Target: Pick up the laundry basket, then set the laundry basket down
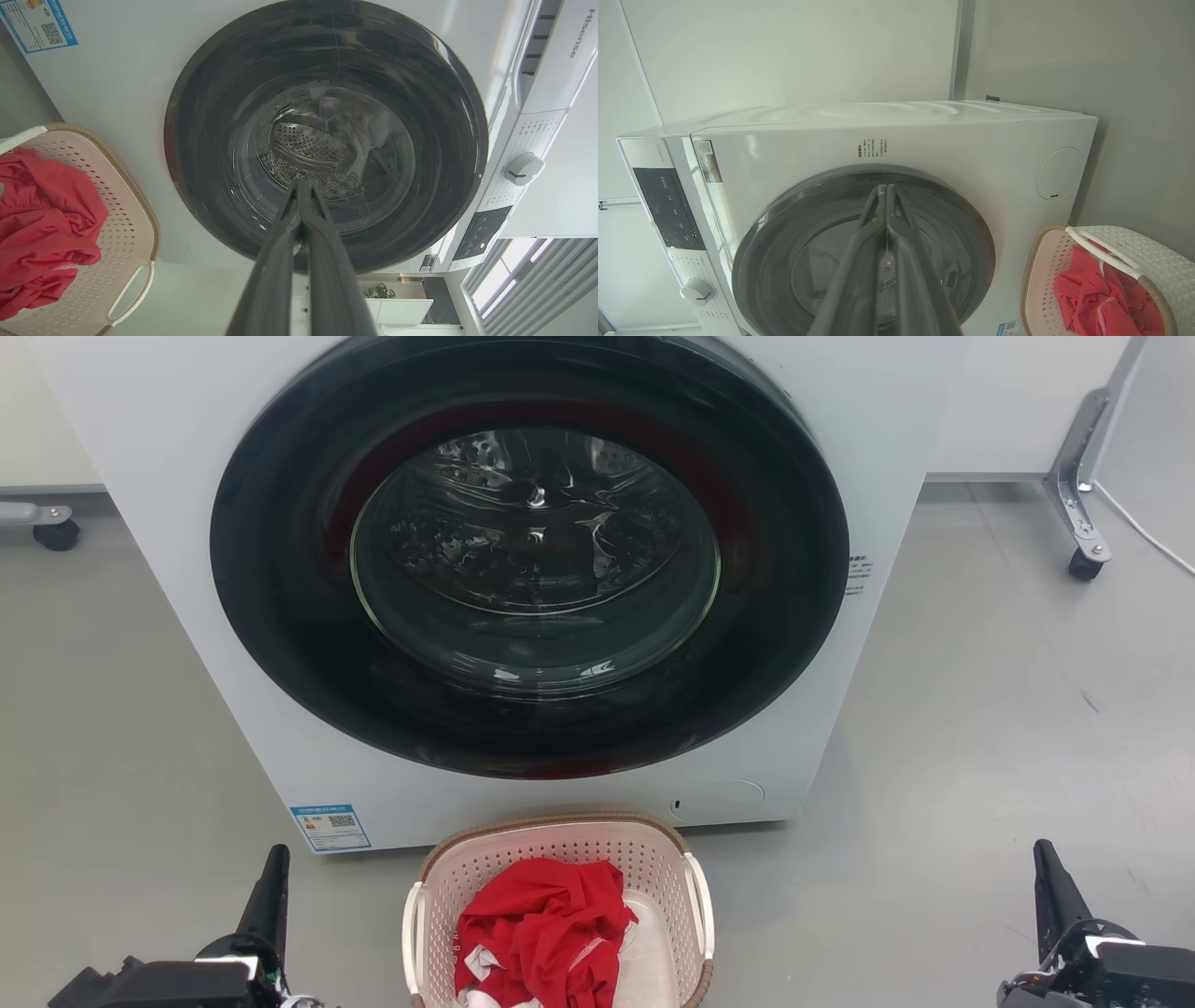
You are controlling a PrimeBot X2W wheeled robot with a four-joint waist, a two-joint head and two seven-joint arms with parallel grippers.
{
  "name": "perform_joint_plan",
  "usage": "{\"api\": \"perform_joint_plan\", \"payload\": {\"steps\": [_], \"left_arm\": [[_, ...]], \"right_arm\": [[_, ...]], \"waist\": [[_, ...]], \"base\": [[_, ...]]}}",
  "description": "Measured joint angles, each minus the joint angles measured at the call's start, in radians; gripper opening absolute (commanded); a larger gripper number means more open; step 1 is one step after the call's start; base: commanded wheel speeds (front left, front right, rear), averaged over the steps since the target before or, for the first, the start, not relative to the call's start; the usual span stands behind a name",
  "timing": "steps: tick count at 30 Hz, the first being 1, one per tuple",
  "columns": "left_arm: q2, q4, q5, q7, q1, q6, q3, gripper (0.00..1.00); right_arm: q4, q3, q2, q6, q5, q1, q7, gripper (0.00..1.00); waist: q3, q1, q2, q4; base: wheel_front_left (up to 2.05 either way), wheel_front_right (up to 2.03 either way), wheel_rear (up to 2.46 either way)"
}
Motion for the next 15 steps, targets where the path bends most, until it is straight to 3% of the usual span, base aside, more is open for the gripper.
{"api": "perform_joint_plan", "payload": {"steps": [15], "left_arm": [[0.000,0.000,0.000,0.000,0.000,0.000,0.000,0.00]], "right_arm": [[0.000,0.000,0.000,0.000,0.000,0.000,0.000,0.00]], "waist": [[0.000,0.0000,0.0000,0.000]], "base": [[0.00,0.00,0.00]]}}
